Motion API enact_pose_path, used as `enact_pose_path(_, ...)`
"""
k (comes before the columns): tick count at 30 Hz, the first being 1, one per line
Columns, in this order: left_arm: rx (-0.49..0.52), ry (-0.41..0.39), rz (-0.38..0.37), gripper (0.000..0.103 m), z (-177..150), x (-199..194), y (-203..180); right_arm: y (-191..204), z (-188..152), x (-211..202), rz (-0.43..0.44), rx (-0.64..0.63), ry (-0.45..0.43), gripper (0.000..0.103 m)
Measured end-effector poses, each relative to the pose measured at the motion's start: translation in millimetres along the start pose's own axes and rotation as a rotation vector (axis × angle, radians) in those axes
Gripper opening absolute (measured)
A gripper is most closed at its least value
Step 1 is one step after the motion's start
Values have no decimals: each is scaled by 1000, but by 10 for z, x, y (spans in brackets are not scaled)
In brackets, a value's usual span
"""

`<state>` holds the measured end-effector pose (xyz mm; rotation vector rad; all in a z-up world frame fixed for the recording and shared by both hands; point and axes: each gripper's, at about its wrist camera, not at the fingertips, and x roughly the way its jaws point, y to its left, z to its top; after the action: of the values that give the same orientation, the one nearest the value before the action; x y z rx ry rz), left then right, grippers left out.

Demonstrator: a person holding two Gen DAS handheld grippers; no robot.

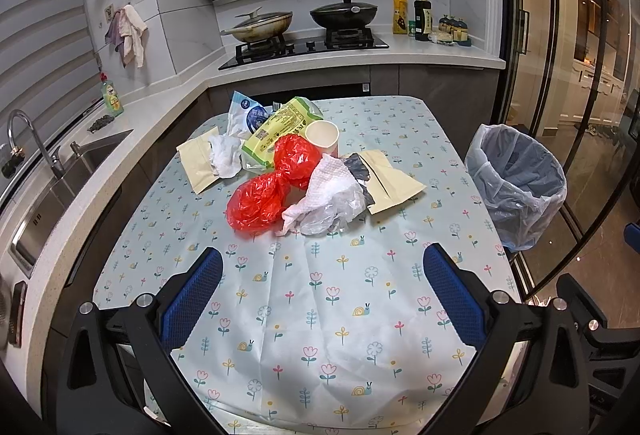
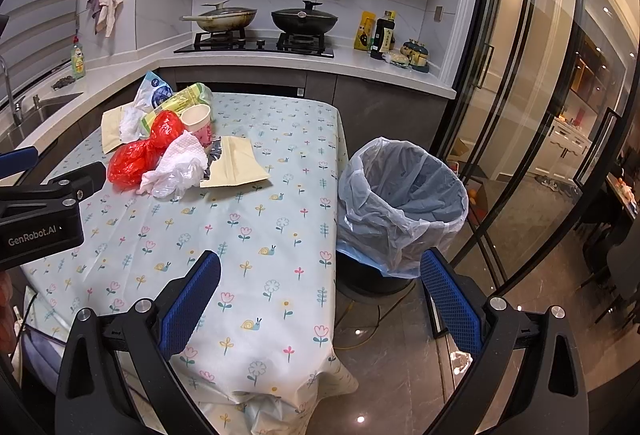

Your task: Collect trash

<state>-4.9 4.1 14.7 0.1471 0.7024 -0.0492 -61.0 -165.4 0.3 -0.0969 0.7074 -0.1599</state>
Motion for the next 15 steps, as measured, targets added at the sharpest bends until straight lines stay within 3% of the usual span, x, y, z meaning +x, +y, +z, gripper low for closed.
enact_pose_path(15,0,-19,-18,96,-17,18,-20,-1,-6,-3,0,0,-1,96)
